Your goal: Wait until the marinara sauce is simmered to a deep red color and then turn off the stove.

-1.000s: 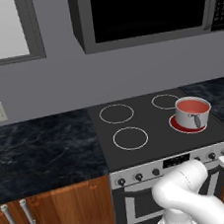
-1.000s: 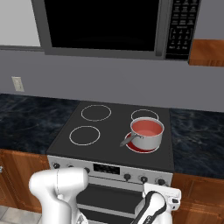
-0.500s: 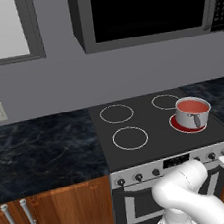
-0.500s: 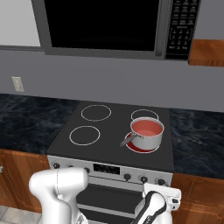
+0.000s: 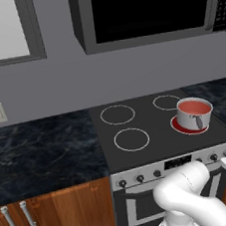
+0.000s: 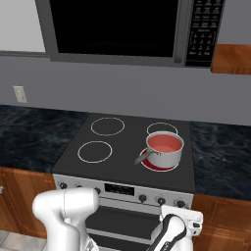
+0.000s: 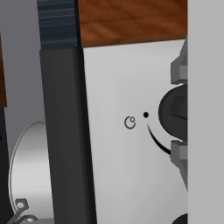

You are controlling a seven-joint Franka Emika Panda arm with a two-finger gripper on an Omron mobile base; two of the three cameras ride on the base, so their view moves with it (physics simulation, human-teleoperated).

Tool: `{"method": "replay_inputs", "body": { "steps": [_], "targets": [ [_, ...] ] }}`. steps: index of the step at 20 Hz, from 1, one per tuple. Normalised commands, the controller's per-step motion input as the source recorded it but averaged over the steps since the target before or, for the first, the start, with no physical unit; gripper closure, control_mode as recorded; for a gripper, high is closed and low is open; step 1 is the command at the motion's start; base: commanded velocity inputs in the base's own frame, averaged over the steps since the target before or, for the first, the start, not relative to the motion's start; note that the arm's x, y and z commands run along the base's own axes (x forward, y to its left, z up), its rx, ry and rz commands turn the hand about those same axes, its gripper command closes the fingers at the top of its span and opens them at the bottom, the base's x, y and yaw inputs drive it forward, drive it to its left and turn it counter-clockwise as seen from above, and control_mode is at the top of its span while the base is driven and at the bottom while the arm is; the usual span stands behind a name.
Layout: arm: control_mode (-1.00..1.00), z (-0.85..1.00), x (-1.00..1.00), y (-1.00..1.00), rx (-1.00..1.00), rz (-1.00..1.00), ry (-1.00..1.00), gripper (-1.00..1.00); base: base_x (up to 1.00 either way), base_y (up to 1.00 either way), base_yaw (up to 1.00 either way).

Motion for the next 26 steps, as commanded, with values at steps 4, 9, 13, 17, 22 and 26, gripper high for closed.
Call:
{"method": "replay_inputs", "body": {
  "steps": [4,9,13,17,22,26],
  "targets": [
    [-1.00,0.00,0.00,0.00,0.00,0.00,0.00,1.00,0.00,0.00,0.00],
    [-1.00,0.00,0.00,0.00,0.00,0.00,0.00,1.00,0.00,0.00,0.00],
    [-1.00,0.00,0.00,0.00,0.00,0.00,0.00,1.00,0.00,0.00,0.00],
    [-1.00,0.00,0.00,0.00,0.00,0.00,0.00,1.00,0.00,0.00,0.00],
    [-1.00,0.00,0.00,0.00,0.00,0.00,0.00,1.00,0.00,0.00,0.00],
    [-1.00,0.00,0.00,0.00,0.00,0.00,0.00,1.00,0.00,0.00,0.00]
  ]
}}
